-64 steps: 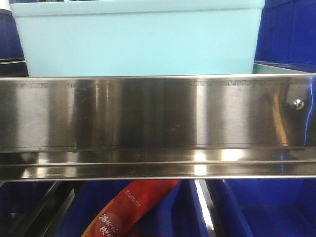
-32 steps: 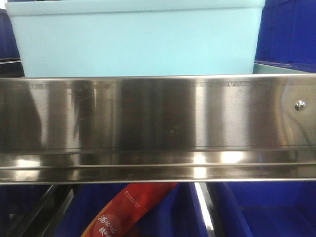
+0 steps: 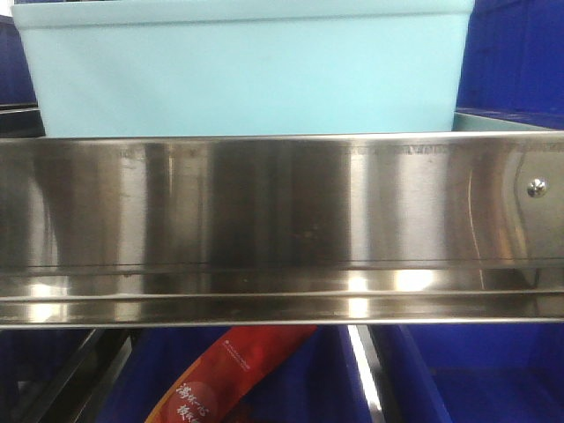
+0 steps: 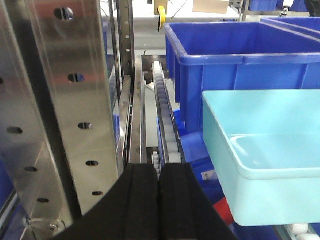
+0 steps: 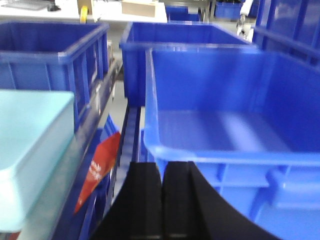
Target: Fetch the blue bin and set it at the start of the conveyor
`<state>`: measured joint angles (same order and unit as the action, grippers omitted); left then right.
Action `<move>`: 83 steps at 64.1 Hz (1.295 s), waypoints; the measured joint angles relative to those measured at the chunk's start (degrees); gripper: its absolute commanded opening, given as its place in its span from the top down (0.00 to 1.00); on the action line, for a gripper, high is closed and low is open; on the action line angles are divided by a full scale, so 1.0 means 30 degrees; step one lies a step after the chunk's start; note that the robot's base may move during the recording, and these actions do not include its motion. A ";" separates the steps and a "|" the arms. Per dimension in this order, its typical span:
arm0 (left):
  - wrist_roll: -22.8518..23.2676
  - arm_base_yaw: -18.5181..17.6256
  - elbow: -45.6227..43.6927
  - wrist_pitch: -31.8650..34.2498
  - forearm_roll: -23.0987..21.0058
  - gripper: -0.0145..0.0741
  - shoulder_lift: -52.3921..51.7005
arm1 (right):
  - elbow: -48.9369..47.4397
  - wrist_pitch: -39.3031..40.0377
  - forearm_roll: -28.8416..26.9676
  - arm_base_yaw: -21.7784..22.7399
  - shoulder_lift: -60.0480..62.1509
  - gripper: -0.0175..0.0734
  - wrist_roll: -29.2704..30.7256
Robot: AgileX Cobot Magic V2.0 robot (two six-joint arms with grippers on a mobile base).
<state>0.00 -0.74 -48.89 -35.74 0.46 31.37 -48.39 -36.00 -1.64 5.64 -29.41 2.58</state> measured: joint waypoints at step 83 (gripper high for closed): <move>0.8984 -0.5826 -1.4706 -0.5818 0.4577 0.96 1.9284 | -1.5814 -0.7317 0.5093 -0.8881 -2.0670 0.96 -0.9776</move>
<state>26.95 -18.22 -93.01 -53.20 14.19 89.22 -95.83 -57.96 13.64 -21.00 -91.42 -26.75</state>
